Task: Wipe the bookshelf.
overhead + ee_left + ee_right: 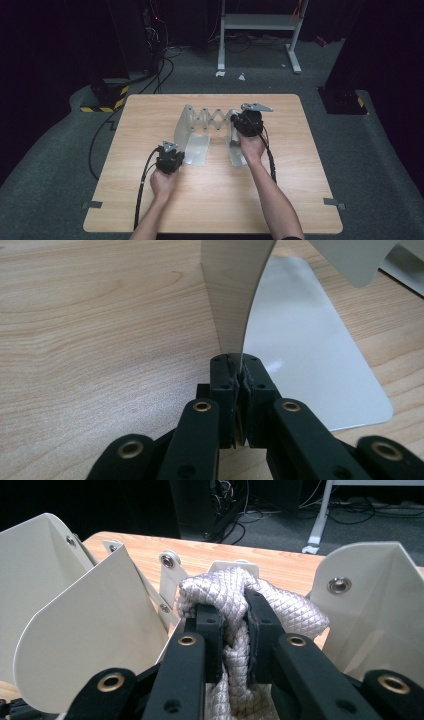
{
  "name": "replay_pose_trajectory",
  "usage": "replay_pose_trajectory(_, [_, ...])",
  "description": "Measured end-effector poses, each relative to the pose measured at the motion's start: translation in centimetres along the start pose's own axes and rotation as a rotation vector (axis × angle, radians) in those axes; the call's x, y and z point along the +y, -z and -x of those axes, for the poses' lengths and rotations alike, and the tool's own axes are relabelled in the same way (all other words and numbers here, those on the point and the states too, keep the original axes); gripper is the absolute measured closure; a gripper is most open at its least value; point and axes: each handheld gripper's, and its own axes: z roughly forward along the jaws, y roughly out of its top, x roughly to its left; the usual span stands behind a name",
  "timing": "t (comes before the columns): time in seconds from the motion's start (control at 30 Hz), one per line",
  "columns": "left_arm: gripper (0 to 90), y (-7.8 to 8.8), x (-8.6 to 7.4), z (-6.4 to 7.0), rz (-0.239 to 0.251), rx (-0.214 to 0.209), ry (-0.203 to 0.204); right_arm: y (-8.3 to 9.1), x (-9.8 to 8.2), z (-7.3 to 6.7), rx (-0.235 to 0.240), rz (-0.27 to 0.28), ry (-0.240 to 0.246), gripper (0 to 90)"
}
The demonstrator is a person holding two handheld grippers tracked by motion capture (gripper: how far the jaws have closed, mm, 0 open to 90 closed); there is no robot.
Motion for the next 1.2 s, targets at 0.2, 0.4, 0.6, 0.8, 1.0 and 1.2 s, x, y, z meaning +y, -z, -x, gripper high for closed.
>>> replay_pose_trajectory(0.2, [85.4, 0.0, 0.0, 0.0, 0.001, -0.001, 0.002, -0.8, -0.7, -0.1, -0.010, -0.015, 0.013, 80.3])
replay_pose_trajectory(0.4, [85.4, 0.0, 0.0, -0.1, 0.000, -0.003, 0.002, -1.9, -2.5, 0.2, -0.015, -0.077, 0.011, 80.2])
replay_pose_trajectory(0.6, [85.3, 0.0, 0.0, -0.1, -0.001, -0.004, -0.001, -3.2, -4.7, 0.4, -0.022, -0.137, 0.001, 80.2])
replay_pose_trajectory(0.8, [85.3, 0.0, 0.0, -0.1, 0.000, -0.005, 0.002, -4.5, -6.9, 0.3, -0.041, -0.209, 0.037, 80.2])
replay_pose_trajectory(1.0, [85.3, 0.0, 0.0, -0.1, 0.000, -0.010, 0.009, -5.0, -7.4, 0.2, -0.065, -0.252, 0.062, 80.2])
replay_pose_trajectory(1.2, [85.3, 0.0, 0.0, -0.2, -0.001, -0.012, 0.007, -2.8, -3.8, 0.3, -0.082, -0.132, -0.025, 80.3])
